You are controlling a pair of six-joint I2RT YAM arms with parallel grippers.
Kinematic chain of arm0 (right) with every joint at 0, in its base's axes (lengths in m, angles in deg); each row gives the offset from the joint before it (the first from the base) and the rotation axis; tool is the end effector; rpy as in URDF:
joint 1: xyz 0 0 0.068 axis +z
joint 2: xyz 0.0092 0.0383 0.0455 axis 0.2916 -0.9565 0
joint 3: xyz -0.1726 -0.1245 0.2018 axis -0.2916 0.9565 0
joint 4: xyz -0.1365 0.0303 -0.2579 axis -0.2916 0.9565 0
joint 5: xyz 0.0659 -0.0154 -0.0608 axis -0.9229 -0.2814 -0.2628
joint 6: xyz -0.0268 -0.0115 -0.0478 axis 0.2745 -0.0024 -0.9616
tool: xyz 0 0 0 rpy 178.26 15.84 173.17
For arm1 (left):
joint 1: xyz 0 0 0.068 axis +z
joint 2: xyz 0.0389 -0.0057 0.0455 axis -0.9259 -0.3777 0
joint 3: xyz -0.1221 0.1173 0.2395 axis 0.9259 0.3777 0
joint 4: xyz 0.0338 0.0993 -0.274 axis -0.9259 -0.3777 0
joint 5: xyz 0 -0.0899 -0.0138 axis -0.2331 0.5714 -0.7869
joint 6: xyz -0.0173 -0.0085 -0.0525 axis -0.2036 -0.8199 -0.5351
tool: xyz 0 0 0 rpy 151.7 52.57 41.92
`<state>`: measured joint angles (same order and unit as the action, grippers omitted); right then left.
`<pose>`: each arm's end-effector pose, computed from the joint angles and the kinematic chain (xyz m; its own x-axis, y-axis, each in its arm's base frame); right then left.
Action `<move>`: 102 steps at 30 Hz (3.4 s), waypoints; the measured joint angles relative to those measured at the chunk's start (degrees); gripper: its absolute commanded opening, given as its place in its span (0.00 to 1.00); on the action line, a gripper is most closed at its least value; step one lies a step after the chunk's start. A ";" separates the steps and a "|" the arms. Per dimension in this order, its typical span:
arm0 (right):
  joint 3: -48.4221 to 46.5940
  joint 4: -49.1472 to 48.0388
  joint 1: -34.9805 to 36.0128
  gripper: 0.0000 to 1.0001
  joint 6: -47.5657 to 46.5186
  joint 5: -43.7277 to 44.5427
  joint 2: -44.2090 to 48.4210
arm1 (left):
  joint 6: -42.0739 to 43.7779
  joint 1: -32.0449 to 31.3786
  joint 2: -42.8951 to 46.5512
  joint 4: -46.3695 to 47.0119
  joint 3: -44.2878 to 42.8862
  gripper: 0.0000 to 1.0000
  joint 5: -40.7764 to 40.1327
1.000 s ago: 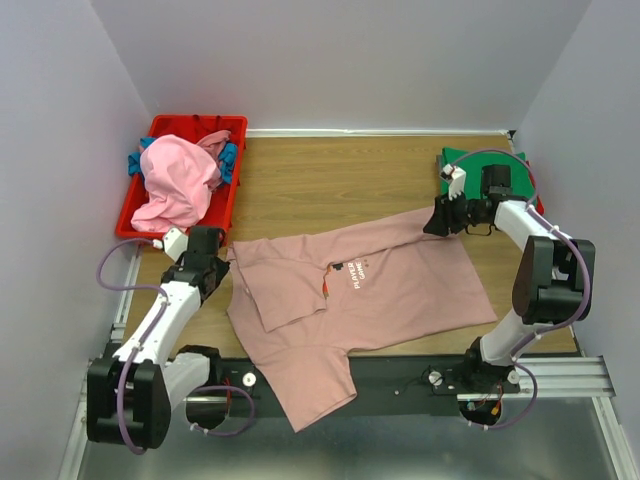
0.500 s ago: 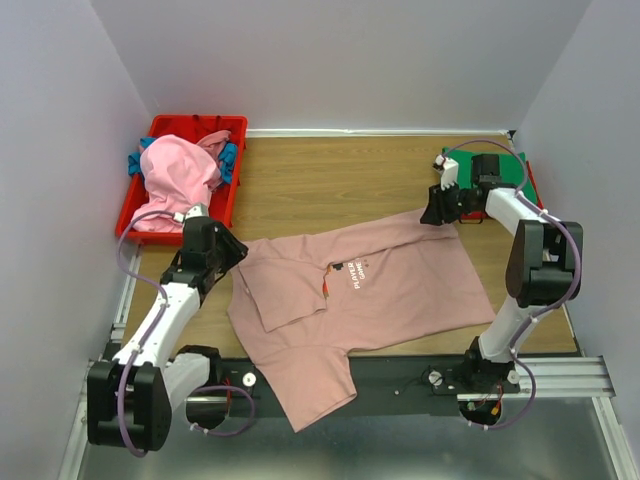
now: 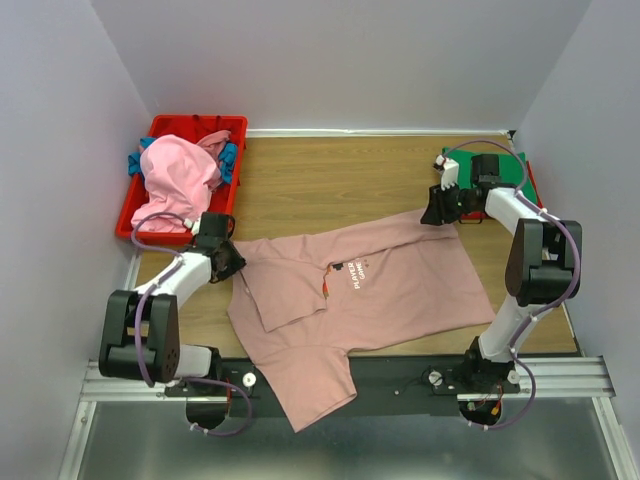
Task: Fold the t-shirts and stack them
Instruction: Fold the tshirt
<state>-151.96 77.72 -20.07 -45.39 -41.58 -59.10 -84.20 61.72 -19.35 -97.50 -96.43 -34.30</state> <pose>0.4071 0.0011 0.1907 -0.6969 -0.2685 -0.6651 -0.5691 0.7713 0.2849 0.2603 -0.0248 0.1564 -0.6659 -0.6118 -0.4270 -0.5294 0.7908 -0.3073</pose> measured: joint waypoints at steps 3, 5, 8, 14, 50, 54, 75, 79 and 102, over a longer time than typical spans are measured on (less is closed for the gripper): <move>0.00 0.00 0.00 0.40 0.02 0.00 0.00 | -0.81 -0.17 -3.41 -1.05 -2.69 0.13 -1.05; 0.00 0.00 0.00 0.40 0.02 0.00 0.00 | -1.14 -0.28 -4.83 -1.20 -3.85 0.12 -1.05; 0.00 0.02 0.00 0.40 0.02 -0.02 0.02 | -1.60 -0.31 -5.09 -1.33 -4.11 0.09 -1.07; 0.00 0.00 0.00 0.40 0.00 -0.02 0.13 | -2.38 -0.28 -3.39 -4.81 -3.98 0.08 -1.25; -17.77 1.44 4.68 0.06 4.94 9.57 -17.84 | 0.48 7.43 4.13 -13.90 -3.15 0.07 -1.05; -20.87 1.38 4.72 0.06 5.18 14.97 -19.23 | 0.48 8.00 3.69 -13.31 -3.15 0.07 -1.03; -30.51 1.60 4.87 0.17 4.83 19.52 -25.05 | 7.19 8.39 -1.95 -8.85 -7.04 0.18 6.12; -32.26 1.60 4.87 0.19 4.83 19.52 -26.18 | 9.92 8.44 -2.08 -7.26 -8.33 0.31 9.51; -24.59 13.16 6.47 0.71 -9.68 -8.94 -2.93 | 22.32 -1.62 24.28 -0.63 -15.69 0.73 31.52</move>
<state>-176.55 90.88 -13.60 -55.07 -50.52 -62.02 -61.88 60.11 4.93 -98.13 -112.12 -2.79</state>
